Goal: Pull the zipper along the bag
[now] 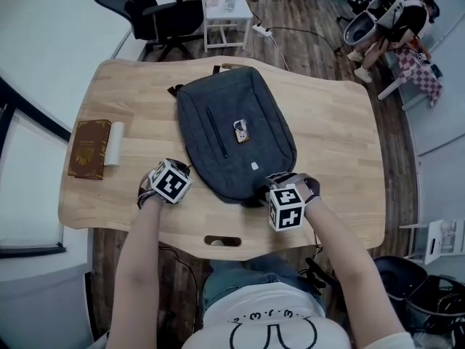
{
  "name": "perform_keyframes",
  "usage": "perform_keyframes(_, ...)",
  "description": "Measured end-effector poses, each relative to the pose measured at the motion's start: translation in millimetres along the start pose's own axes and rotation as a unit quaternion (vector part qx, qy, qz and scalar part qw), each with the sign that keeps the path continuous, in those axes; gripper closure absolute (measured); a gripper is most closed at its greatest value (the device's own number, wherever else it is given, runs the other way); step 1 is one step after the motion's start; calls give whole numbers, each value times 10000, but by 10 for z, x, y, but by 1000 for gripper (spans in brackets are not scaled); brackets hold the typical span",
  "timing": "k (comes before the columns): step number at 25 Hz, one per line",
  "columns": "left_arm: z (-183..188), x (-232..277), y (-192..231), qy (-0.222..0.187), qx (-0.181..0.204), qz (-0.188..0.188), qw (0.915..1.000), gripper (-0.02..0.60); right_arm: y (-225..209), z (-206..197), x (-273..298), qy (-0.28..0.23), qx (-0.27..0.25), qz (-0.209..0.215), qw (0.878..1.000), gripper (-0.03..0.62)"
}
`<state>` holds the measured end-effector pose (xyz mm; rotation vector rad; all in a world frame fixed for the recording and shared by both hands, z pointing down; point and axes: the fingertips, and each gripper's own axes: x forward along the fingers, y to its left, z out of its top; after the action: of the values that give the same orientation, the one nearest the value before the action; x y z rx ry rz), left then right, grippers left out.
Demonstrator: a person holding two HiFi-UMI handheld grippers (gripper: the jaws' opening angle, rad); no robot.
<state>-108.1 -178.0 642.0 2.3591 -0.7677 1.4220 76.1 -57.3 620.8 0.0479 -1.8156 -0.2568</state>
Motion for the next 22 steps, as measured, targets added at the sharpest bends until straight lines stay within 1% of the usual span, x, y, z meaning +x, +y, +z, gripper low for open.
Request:
perform_keyframes(2,28,40,119,-10,-46,55,10000,561,6,2,12,51,-105,19,9999,490)
perform_keyframes(6,95,95,375,-73,-126,338,9993,561,14,3,22,116,-181,133,9997,490)
perform_keyframes(9,129,98,524,-205,-312,351,9987,554,13,11,19,183,-257,207,9993,490)
perform_keyframes(11,151,86,599,-262,-366,425,9981,545,13,36,31,180,-276,221,9992,490)
perform_keyframes(12,155,104,624,-280,-386,501,9976,545,18,54,40,162,-267,222,9993,491)
perform_keyframes(13,148,124,676,-289,-468,667,9963,546,30,68,51,157,-261,232,9993,490)
perform_keyframes(14,124,127,786,-296,-664,945,9929,560,50,73,62,175,-278,252,9991,490)
perform_keyframes(15,91,108,939,-341,-975,1226,9871,569,74,67,72,205,-310,273,9989,490)
perform_keyframes(16,72,71,1090,-469,-1339,1367,9804,569,95,57,78,221,-317,277,9989,488)
perform_keyframes(18,71,-55,1276,-821,-2006,1277,9679,568,109,46,77,177,-137,189,9996,485)
perform_keyframes(19,73,-111,1311,-964,-2229,1185,9628,568,104,45,74,135,31,119,9998,484)
perform_keyframes(20,80,-144,1322,-1085,-2351,1103,9596,568,94,49,73,82,215,51,9997,484)
perform_keyframes(22,92,-157,1293,-1244,-2362,997,9585,568,60,97,80,-71,542,-83,9985,482)
